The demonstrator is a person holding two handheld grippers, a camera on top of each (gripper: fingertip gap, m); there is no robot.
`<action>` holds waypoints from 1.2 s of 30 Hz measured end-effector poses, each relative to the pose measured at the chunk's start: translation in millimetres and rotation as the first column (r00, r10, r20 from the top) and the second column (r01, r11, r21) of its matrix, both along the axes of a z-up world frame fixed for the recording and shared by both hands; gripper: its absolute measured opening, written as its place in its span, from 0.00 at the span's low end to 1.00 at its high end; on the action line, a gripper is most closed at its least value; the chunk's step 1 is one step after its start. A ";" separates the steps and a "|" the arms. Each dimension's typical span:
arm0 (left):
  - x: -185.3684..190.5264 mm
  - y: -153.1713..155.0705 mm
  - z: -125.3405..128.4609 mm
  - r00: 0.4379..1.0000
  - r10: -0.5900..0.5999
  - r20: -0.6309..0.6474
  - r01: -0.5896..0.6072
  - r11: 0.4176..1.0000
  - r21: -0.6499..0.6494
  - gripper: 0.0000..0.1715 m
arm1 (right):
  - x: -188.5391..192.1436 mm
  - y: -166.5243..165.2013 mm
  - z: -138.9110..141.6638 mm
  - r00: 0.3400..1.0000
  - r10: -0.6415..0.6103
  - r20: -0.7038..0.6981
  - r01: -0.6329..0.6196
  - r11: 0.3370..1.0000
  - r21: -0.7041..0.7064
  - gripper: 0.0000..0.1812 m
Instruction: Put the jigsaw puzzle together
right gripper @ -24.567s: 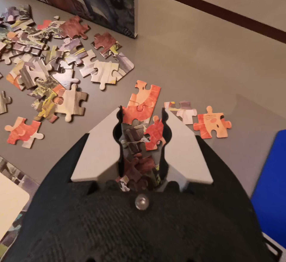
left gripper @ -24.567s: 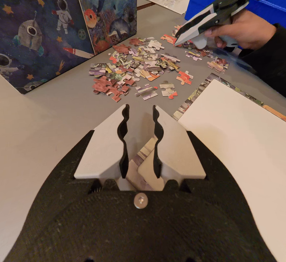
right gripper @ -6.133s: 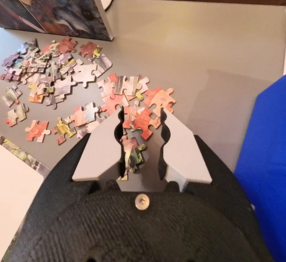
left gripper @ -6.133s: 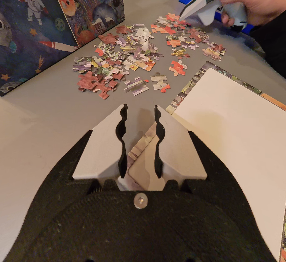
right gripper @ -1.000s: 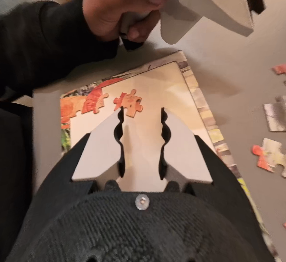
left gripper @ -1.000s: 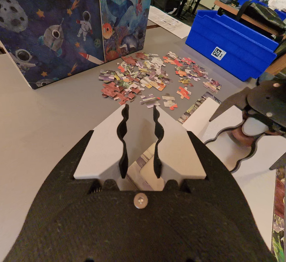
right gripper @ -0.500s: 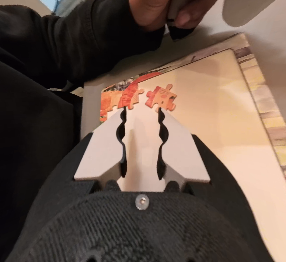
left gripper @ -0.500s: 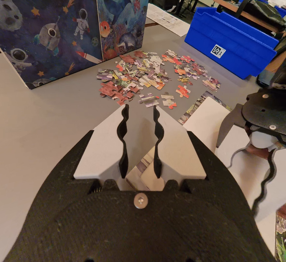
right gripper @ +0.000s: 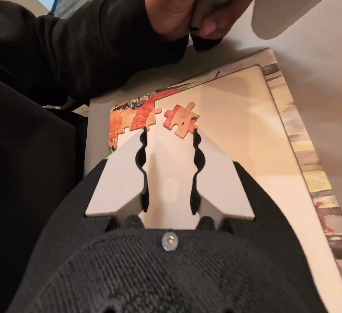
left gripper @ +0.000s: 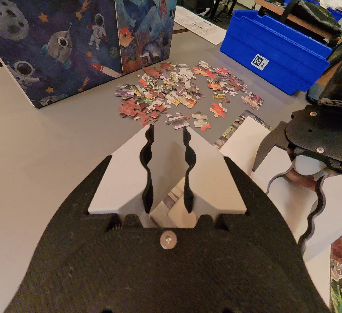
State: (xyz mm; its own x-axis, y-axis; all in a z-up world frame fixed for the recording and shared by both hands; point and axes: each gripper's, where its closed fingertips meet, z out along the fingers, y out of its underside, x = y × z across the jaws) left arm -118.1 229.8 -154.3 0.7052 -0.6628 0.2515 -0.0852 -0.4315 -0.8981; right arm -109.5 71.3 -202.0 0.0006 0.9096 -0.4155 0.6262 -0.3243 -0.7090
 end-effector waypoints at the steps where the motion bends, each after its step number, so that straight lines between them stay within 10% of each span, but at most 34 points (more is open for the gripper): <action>1: 0.0 0.0 0.1 1.000 0.000 0.000 0.000 1.000 0.001 0.18 | -0.5 -2.2 -0.1 1.000 0.007 0.001 -0.007 1.000 0.000 0.27; 36: 0.6 -0.7 0.5 1.000 -0.002 -0.001 0.002 1.000 0.002 0.18 | -1.8 -1.4 -2.7 0.999 0.034 0.009 -0.035 0.989 0.144 0.22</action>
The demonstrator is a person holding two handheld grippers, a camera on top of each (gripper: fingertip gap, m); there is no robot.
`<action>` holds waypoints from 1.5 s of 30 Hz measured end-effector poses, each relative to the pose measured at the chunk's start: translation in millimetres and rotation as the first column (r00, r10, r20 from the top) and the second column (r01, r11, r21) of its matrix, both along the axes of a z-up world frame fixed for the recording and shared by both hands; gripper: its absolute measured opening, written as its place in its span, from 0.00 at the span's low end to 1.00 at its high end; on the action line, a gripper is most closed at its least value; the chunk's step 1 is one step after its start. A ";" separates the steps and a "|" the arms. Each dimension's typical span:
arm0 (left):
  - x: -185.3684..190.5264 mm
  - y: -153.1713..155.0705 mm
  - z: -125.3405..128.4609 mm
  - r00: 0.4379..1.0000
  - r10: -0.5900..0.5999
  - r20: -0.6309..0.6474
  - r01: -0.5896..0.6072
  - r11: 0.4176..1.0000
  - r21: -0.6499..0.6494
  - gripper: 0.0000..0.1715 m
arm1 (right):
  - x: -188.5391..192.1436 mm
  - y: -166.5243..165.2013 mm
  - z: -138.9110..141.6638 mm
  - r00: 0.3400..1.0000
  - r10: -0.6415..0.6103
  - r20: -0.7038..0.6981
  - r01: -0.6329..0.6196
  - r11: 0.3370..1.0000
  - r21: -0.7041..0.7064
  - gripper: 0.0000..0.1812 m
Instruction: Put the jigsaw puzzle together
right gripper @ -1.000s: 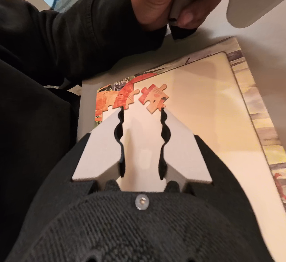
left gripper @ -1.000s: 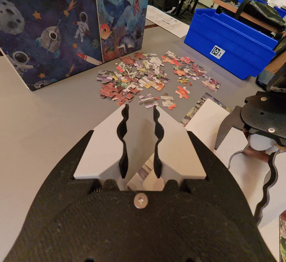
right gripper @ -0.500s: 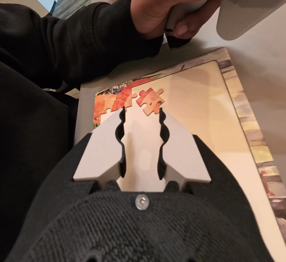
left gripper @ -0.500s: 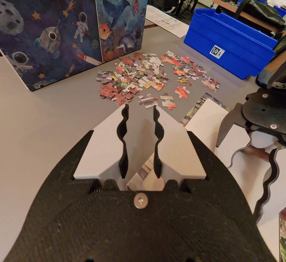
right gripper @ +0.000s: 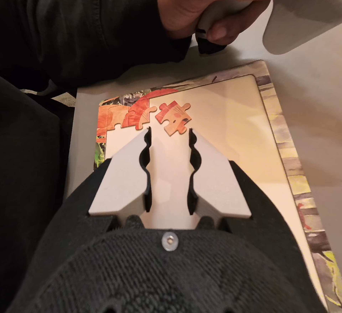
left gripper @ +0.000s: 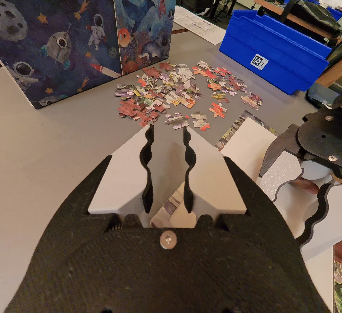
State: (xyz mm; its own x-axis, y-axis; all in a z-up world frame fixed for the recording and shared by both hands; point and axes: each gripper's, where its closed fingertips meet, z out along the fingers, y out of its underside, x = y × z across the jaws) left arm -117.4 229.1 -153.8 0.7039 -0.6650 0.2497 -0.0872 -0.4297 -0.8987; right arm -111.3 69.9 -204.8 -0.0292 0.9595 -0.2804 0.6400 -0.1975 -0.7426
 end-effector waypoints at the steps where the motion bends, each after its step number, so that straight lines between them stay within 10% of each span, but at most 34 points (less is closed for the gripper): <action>1: 0.1 0.0 0.0 1.000 0.000 0.000 0.000 1.000 0.000 0.18 | 0.0 -0.1 0.0 1.000 0.000 0.000 0.000 1.000 0.001 0.21; 27: 0.8 -0.5 0.1 1.000 -0.003 0.000 0.003 1.000 0.000 0.18 | -1.8 -17.9 2.8 0.996 0.091 -0.019 -0.092 0.996 -0.008 0.14; 45: 0.7 0.5 -3.0 1.000 -0.001 -0.001 0.001 1.000 -0.009 0.18 | -11.9 -13.4 -2.5 0.998 0.064 -0.005 -0.063 0.996 0.062 0.27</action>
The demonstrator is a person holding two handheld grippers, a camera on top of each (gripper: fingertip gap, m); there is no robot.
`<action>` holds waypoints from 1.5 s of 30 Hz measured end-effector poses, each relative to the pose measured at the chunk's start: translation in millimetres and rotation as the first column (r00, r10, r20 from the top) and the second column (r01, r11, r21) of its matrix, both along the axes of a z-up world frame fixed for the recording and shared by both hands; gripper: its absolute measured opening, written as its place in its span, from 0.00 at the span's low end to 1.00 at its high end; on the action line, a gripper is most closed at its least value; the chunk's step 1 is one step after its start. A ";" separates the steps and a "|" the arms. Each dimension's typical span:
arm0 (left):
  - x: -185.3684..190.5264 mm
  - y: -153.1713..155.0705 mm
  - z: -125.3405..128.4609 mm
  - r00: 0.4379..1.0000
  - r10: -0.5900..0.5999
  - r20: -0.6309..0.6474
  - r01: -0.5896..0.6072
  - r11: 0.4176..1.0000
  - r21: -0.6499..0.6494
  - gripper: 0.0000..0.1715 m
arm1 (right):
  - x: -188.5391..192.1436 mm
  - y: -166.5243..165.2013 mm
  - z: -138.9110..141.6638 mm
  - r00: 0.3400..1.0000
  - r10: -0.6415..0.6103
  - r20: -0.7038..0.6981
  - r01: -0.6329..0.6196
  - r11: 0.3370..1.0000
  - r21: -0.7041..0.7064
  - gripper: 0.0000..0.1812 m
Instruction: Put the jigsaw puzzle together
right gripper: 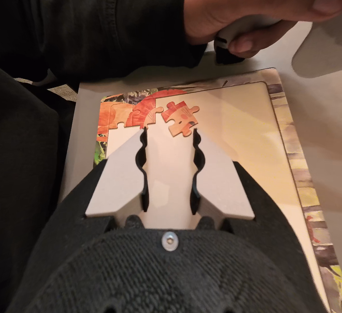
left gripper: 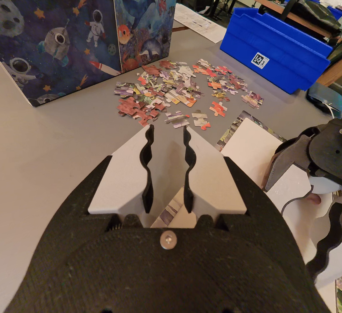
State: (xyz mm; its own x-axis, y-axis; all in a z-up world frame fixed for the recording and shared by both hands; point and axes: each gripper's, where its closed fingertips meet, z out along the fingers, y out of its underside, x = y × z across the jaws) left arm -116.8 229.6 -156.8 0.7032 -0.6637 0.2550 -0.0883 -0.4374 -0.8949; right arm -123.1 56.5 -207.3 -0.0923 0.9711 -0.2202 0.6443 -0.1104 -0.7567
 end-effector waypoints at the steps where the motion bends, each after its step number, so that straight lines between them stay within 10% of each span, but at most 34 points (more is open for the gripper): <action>1: 0.0 0.0 0.1 1.000 0.000 0.000 0.000 1.000 0.001 0.18 | -0.1 0.1 -0.4 1.000 0.000 0.002 0.000 1.000 0.005 0.27; 15: -22.4 6.4 -7.2 0.976 0.052 -0.211 -0.044 0.998 0.042 0.20 | -0.4 0.2 -2.3 1.000 0.000 0.008 -0.001 0.999 0.042 0.26; 35: -23.8 1.8 6.9 0.986 0.061 -0.156 -0.053 0.997 0.057 0.20 | 0.7 12.8 6.3 1.000 -0.016 -0.019 0.018 0.997 0.074 0.27; 45: -30.9 -111.7 0.7 0.979 -0.162 -0.122 0.152 0.985 -0.081 0.18 | -4.0 10.7 0.5 0.995 0.057 0.082 -0.068 0.987 0.143 0.29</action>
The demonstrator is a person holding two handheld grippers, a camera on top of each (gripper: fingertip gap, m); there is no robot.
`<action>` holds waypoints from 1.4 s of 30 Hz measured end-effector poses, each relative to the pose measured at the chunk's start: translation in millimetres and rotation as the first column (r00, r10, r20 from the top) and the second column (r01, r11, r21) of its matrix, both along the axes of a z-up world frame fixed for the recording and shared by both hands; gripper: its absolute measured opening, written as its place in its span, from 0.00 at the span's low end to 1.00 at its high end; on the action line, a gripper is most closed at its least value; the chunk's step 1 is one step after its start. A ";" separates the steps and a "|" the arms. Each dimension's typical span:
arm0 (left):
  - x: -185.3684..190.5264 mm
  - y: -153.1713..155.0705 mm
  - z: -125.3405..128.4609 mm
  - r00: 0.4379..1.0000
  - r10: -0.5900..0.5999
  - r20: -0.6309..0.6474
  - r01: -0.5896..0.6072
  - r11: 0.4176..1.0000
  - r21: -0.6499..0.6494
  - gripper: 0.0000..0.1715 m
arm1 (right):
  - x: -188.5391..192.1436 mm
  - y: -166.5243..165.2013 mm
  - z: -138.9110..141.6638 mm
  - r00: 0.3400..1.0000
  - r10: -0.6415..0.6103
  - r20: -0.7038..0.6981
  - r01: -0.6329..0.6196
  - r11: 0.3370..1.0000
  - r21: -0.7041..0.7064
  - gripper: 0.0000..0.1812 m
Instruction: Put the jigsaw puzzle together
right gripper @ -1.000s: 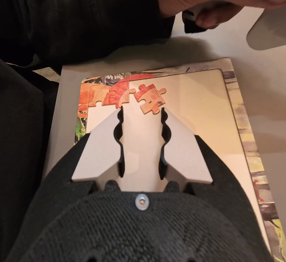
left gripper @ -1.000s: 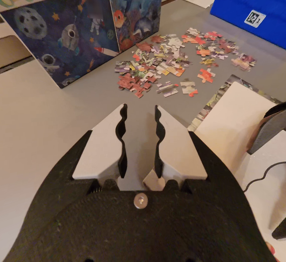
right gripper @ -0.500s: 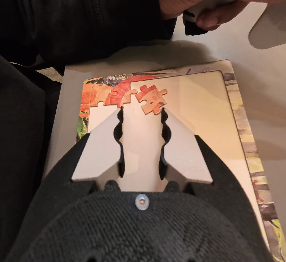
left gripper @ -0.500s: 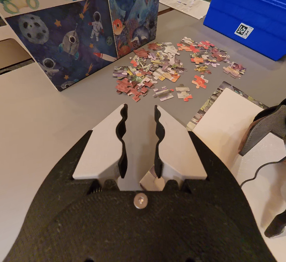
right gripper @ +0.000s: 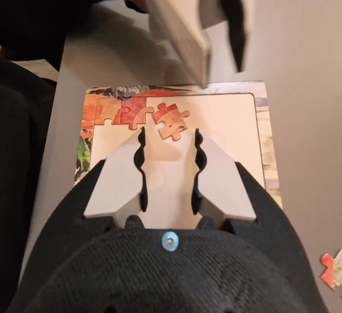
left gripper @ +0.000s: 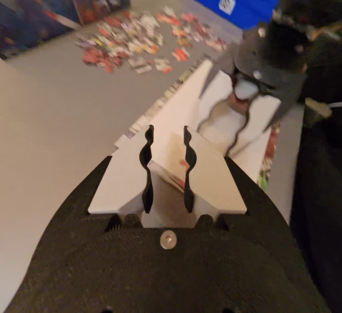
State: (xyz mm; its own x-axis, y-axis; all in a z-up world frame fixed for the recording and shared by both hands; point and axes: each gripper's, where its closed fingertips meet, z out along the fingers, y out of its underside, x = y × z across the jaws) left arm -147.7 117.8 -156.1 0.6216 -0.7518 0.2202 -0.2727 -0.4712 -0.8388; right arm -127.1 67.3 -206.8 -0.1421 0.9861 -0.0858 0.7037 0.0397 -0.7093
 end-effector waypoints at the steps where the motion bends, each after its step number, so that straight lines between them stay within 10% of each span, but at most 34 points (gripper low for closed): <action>1: 0.2 -14.3 -5.3 0.999 -0.031 -0.032 0.031 0.999 -0.014 0.16 | -2.3 -0.8 -1.6 1.000 0.012 0.009 -0.012 1.000 0.008 0.29; 15: -12.5 -71.8 -59.0 0.974 -0.056 -0.219 0.034 0.994 -0.102 0.01 | 15.3 -9.3 -9.0 0.989 -0.026 0.147 0.014 0.996 0.085 0.19; 36: -12.9 -68.9 -59.8 0.964 -0.001 -0.266 -0.011 0.999 -0.042 0.00 | 37.0 -50.1 -2.7 0.969 0.227 0.092 -0.215 0.968 -0.126 0.21; 42: -12.7 -68.7 -59.7 0.967 -0.004 -0.254 -0.010 0.998 -0.054 0.00 | 13.6 -25.6 7.3 0.988 0.153 0.002 -0.153 0.988 0.026 0.23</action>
State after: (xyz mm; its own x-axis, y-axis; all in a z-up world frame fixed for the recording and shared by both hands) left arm -160.4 49.2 -215.8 0.6645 -0.7412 0.0953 -0.4723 -0.5154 -0.7151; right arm -113.6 41.7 -199.5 -0.2914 0.9547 -0.0605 0.6879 0.1652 -0.7067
